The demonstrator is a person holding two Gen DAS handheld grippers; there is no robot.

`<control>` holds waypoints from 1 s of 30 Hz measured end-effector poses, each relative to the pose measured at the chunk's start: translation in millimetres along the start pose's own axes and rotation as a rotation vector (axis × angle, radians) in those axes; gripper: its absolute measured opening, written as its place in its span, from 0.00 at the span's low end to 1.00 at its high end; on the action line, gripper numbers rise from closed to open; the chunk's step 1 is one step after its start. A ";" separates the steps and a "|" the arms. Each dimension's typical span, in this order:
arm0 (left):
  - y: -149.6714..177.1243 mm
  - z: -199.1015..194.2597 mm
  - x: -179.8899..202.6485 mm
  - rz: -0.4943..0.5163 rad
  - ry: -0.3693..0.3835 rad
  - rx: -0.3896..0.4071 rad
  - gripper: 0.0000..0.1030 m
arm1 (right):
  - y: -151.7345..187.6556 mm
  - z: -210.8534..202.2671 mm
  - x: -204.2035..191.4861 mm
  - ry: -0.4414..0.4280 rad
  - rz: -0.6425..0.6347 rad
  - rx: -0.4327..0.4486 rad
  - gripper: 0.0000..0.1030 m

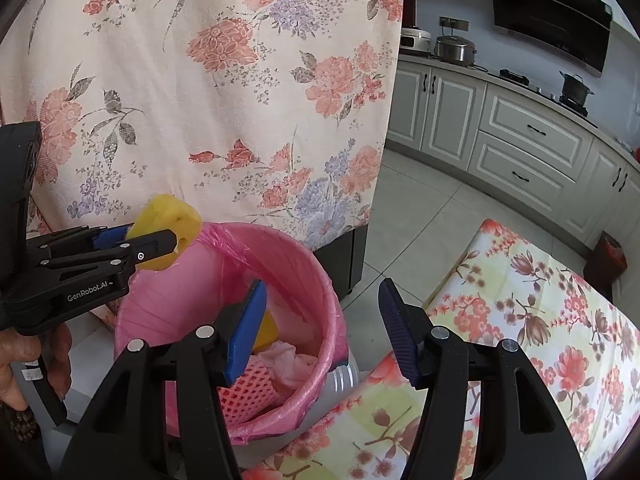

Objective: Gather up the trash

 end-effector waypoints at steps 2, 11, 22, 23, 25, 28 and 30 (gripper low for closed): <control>0.6 -2.2 -0.6 -0.001 -0.002 0.002 0.43 | 1.9 -0.6 -0.2 -0.003 0.002 -0.001 0.56; 3.0 -18.2 -2.7 0.002 -0.005 0.024 0.46 | 9.5 -5.4 2.2 0.001 0.014 0.005 0.61; 28.9 -56.9 -0.9 -0.019 -0.008 0.047 0.65 | 26.2 -27.2 7.1 0.016 0.049 0.038 0.73; 32.7 -60.0 -0.5 -0.023 -0.006 0.045 0.67 | 28.8 -30.1 7.2 0.018 0.051 0.040 0.74; 40.5 -66.2 0.0 -0.029 -0.009 0.041 0.69 | 35.3 -35.6 6.1 0.023 0.047 0.036 0.75; 51.0 -76.3 3.2 -0.015 -0.021 0.033 0.79 | 46.7 -43.3 4.4 0.024 0.047 0.023 0.80; 58.7 -82.5 6.3 -0.005 -0.014 0.020 0.84 | 53.1 -48.7 3.5 0.029 0.050 0.017 0.82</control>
Point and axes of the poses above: each gripper's, at about its wrist camera, not at the fingertips, and z roughly the way its jaws point, x to its right, y to its underside, the point moved 6 cm from there along z, roughly the way its jaws point
